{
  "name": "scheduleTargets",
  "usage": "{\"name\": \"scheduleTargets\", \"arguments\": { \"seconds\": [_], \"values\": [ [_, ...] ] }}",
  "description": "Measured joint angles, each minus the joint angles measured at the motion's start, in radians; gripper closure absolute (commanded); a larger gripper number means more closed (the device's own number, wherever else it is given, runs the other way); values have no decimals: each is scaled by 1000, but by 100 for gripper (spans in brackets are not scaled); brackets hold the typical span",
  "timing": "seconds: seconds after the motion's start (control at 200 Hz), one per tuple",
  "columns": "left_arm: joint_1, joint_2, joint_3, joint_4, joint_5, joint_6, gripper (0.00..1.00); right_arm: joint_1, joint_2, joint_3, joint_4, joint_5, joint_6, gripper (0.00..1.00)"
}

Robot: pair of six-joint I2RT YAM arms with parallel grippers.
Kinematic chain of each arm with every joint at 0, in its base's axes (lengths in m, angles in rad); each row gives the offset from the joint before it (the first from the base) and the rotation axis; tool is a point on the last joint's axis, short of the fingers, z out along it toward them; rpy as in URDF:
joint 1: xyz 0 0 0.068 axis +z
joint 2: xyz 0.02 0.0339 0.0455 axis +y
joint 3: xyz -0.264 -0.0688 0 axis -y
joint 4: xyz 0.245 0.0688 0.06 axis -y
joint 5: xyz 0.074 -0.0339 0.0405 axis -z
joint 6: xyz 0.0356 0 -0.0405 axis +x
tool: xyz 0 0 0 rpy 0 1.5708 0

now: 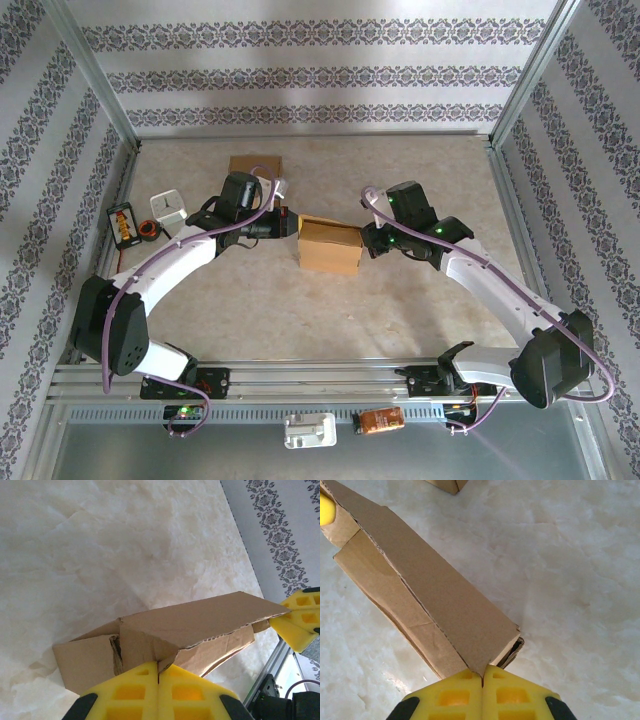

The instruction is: Fold the paper box

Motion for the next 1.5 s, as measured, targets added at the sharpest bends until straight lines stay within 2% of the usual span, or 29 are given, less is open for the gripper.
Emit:
{"name": "scheduleTargets", "arguments": {
  "seconds": [0.26,0.48,0.65,0.725,0.909,1.029,1.154,1.294,1.504],
  "values": [
    [-6,0,0,-50,-18,46,97,6,-6,-7,1,0,0,93],
    [-13,0,-11,-60,-22,64,90,13,-20,-33,11,-1,3,86],
    [-16,-8,-25,-72,-23,59,79,13,-29,-37,9,-13,27,76],
    [-17,-16,-26,-89,-25,58,77,13,-40,-37,8,-17,49,66],
    [-21,-51,-34,-99,-26,52,71,13,-74,-29,8,-25,88,52],
    [-21,-81,-40,-100,-26,44,70,12,-89,-12,-1,-26,126,49],
    [-21,-122,-41,-99,-31,35,70,-8,-114,2,-8,-28,244,50],
    [-21,-191,-37,-99,-114,-45,70,-51,-144,2,-7,-35,505,50],
    [-21,-118,60,-111,-200,-160,68,-55,-117,0,1,-50,784,53]
  ]
}}
